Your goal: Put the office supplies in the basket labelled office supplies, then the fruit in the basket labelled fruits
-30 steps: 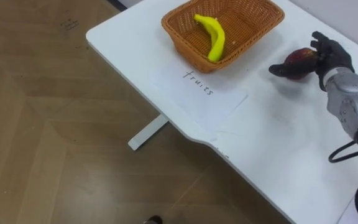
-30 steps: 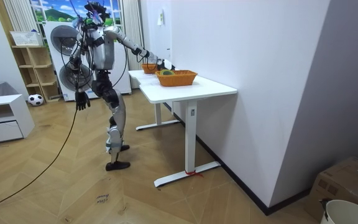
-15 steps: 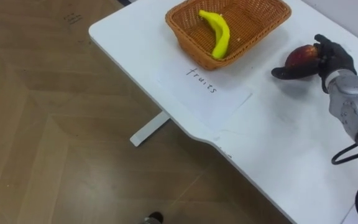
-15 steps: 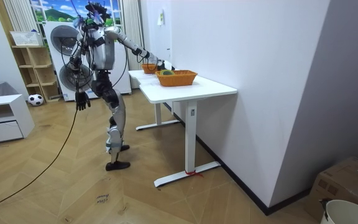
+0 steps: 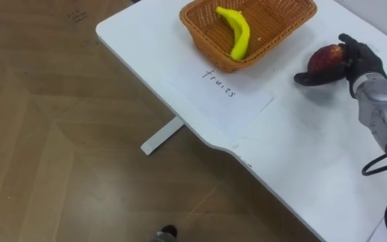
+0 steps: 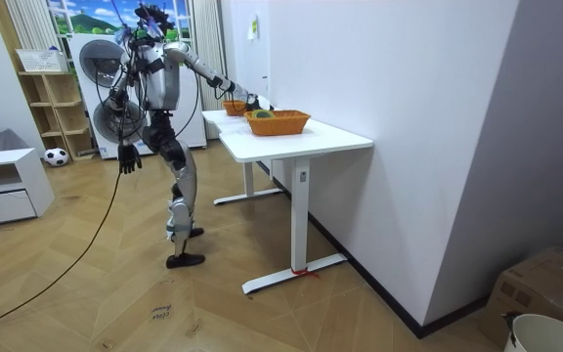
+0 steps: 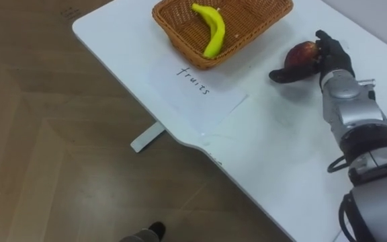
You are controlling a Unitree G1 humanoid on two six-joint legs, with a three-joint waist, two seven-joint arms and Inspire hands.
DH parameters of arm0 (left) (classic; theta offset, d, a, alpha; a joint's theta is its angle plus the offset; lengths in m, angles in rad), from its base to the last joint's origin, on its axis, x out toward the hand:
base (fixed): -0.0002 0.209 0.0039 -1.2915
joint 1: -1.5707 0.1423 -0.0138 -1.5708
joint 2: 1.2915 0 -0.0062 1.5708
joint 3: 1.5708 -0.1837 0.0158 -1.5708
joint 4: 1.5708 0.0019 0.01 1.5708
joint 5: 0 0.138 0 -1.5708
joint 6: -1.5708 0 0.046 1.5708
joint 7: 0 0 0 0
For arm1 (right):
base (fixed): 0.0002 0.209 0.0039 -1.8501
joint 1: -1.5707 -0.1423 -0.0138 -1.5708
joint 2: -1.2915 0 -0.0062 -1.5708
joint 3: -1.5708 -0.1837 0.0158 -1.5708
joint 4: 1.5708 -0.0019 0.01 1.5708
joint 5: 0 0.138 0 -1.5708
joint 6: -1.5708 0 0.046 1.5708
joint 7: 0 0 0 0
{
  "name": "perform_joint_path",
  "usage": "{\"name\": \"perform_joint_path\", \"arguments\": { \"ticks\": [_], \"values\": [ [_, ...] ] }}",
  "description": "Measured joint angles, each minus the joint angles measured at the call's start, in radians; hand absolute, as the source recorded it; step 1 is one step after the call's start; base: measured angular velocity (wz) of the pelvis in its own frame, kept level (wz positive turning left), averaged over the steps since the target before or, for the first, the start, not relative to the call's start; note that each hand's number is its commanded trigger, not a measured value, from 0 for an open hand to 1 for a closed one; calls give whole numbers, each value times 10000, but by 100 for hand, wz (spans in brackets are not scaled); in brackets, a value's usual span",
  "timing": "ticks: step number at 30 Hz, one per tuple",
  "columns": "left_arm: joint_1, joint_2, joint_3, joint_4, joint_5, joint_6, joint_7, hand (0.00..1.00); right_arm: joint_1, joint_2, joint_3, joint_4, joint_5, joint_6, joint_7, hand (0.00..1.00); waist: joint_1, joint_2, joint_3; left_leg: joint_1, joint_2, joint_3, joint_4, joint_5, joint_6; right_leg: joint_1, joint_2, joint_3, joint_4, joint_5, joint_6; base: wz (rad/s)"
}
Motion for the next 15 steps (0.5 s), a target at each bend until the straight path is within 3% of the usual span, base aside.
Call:
{"name": "perform_joint_path", "arguments": {
  "ticks": [7,15],
  "values": [
    [-192,-4,2,72,0,-57,-9,0,1,-432,8,26,-27,-19,257,100,59,30,23,2,4,0,10,-3,-1,-7,1,-9,-5,9,-15,0],
    [-200,-3,20,67,6,-42,-163,0,1,-618,2,49,-204,-20,549,100,152,40,32,4,20,43,1,-4,-2,-53,-1,3,-6,9,-15,-3]
  ]
}}
